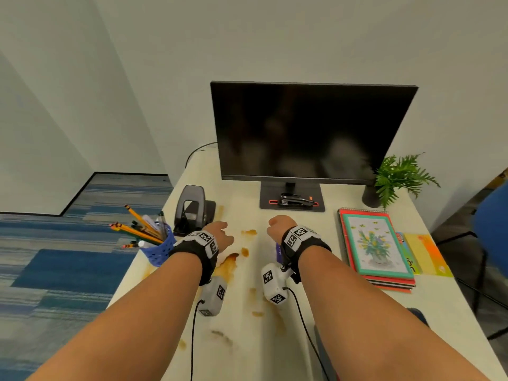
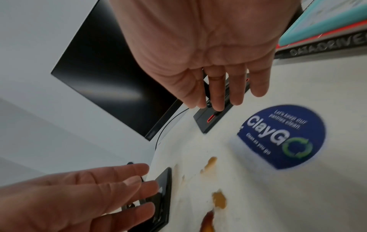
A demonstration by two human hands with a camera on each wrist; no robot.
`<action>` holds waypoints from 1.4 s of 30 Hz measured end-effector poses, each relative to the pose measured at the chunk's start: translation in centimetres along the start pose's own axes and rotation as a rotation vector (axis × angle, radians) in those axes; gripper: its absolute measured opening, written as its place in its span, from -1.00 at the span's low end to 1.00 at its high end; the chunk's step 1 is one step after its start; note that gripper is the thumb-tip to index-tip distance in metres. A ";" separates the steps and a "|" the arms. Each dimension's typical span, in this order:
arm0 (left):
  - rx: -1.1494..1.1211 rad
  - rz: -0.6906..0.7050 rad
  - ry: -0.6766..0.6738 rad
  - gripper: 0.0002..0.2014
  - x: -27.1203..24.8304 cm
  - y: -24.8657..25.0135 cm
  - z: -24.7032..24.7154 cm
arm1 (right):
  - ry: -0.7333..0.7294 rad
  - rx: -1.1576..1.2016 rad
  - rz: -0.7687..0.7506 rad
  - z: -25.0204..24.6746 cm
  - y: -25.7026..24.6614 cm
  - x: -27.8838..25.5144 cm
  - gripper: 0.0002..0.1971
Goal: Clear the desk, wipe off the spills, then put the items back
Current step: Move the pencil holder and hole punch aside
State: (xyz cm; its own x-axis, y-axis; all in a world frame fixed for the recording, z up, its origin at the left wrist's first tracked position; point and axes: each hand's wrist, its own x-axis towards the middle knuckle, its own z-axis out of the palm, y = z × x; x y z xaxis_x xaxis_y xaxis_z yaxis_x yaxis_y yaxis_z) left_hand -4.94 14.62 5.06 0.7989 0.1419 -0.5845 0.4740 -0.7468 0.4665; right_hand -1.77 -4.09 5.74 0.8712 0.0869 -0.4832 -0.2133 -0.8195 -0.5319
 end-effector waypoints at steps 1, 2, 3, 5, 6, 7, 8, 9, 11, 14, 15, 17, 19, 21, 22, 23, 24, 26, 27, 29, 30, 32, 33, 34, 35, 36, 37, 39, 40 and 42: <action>0.020 -0.008 0.003 -0.37 0.2 -0.9 -0.7 | -0.003 -0.007 -0.002 0.7 -0.9 0.1 -0.58; 0.045 -0.018 0.012 -0.37 0.2 -1.9 -1.5 | -0.007 -0.011 -0.008 1.6 -1.9 0.3 -0.59; 0.066 -0.021 0.029 -0.37 0.4 -2.8 -2.1 | -0.016 -0.016 -0.012 2.3 -2.7 0.6 -0.60; 0.110 -0.016 0.071 -0.38 0.4 -4.2 -3.3 | -0.032 -0.018 -0.020 3.6 -4.4 0.9 -0.62; 0.122 -0.010 0.086 -0.40 0.3 -4.7 -3.9 | -0.041 -0.017 -0.024 4.2 -5.1 1.0 -0.62; 0.127 0.005 0.101 -0.43 0.4 -5.1 -4.5 | -0.051 -0.012 -0.029 4.8 -5.8 1.0 -0.60; 0.125 0.012 0.118 -0.45 0.2 -5.4 -5.3 | -0.059 -0.005 -0.036 5.3 -6.5 1.1 -0.58; 0.111 0.022 0.147 -0.47 0.2 -5.9 -6.2 | -0.068 0.003 -0.041 6.0 -7.3 1.2 -0.56; 0.092 0.036 0.229 -0.52 0.1 -6.5 -7.9 | -0.078 0.005 -0.071 7.0 -8.9 1.2 -0.55; 0.041 0.024 0.364 -0.57 -0.3 -7.6 -10.4 | -0.080 -0.005 -0.134 8.4 -11.4 1.1 -0.60; 0.015 0.010 0.401 -0.55 -0.2 -8.2 -11.1 | -0.081 -0.013 -0.160 8.9 -12.2 1.1 -0.62; -0.011 -0.027 0.475 -0.52 -0.2 -9.3 -12.4 | -0.083 -0.031 -0.203 9.8 -13.7 1.0 -0.61; -0.022 -0.081 0.571 -0.52 -0.6 -10.4 -13.6 | -0.102 -0.038 -0.227 10.8 -15.0 1.0 -0.52; -0.044 -0.162 0.655 -0.52 -1.1 -11.5 -14.7 | -0.130 -0.068 -0.249 11.7 -16.2 1.0 -0.46; -0.073 -0.204 0.678 -0.52 -1.2 -12.1 -15.1 | -0.142 -0.090 -0.256 12.3 -16.7 1.0 -0.45; -0.122 -0.234 0.690 -0.52 -1.0 -12.9 -15.4 | -0.149 -0.106 -0.264 12.8 -17.1 1.0 -0.45; -0.192 -0.274 0.684 -0.52 -0.9 -13.7 -15.7 | -0.156 -0.113 -0.264 13.3 -17.4 1.0 -0.44; -0.343 -0.328 0.665 -0.50 -0.7 -15.3 -16.1 | -0.176 -0.126 -0.263 14.4 -17.9 1.0 -0.39; -0.394 -0.330 0.656 -0.49 -0.7 -16.1 -16.0 | -0.184 -0.135 -0.266 14.9 -18.1 1.0 -0.38; -0.470 -0.352 0.595 -0.49 -0.9 -17.2 -15.3 | -0.178 -0.137 -0.280 15.7 -18.1 1.1 -0.43; -0.501 -0.368 0.569 -0.47 -0.9 -17.7 -14.7 | -0.169 -0.130 -0.287 16.1 -18.1 1.2 -0.47; -0.658 -0.407 0.493 -0.33 -0.5 -18.5 -13.5 | -0.157 -0.147 -0.311 16.4 -18.1 1.1 -0.56; -0.816 -0.430 0.444 -0.25 -0.1 -18.8 -12.9 | -0.160 -0.186 -0.325 16.5 -18.3 1.0 -0.60; -0.961 -0.451 0.385 -0.20 0.0 -18.8 -12.4 | -0.171 -0.242 -0.343 16.5 -18.4 1.1 -0.63; -1.092 -0.438 0.323 -0.17 -0.1 -18.6 -12.1 | -0.183 -0.299 -0.364 16.5 -18.6 1.0 -0.65; -1.160 -0.424 0.275 -0.16 -0.2 -18.2 -11.8 | -0.191 -0.337 -0.377 16.5 -18.7 1.0 -0.65; -1.195 -0.408 0.253 -0.13 -0.3 -17.9 -11.6 | -0.200 -0.355 -0.382 16.6 -18.7 0.9 -0.65; -1.240 -0.395 0.231 -0.09 -0.5 -17.3 -11.4 | -0.212 -0.382 -0.384 16.7 -18.8 1.0 -0.65; -1.242 -0.392 0.229 -0.07 -0.4 -17.2 -11.3 | -0.218 -0.398 -0.383 16.8 -18.7 1.1 -0.66; -1.234 -0.389 0.223 -0.04 -0.3 -17.1 -11.4 | -0.239 -0.443 -0.380 16.9 -18.8 1.3 -0.66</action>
State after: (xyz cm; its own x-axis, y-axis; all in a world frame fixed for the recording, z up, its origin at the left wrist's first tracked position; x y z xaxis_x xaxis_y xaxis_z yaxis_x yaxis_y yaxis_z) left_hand -9.02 34.72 4.78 0.5214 0.4040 -0.7516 0.6153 0.4323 0.6592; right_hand -4.11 21.02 3.36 0.7161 0.5002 -0.4868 0.3394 -0.8590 -0.3833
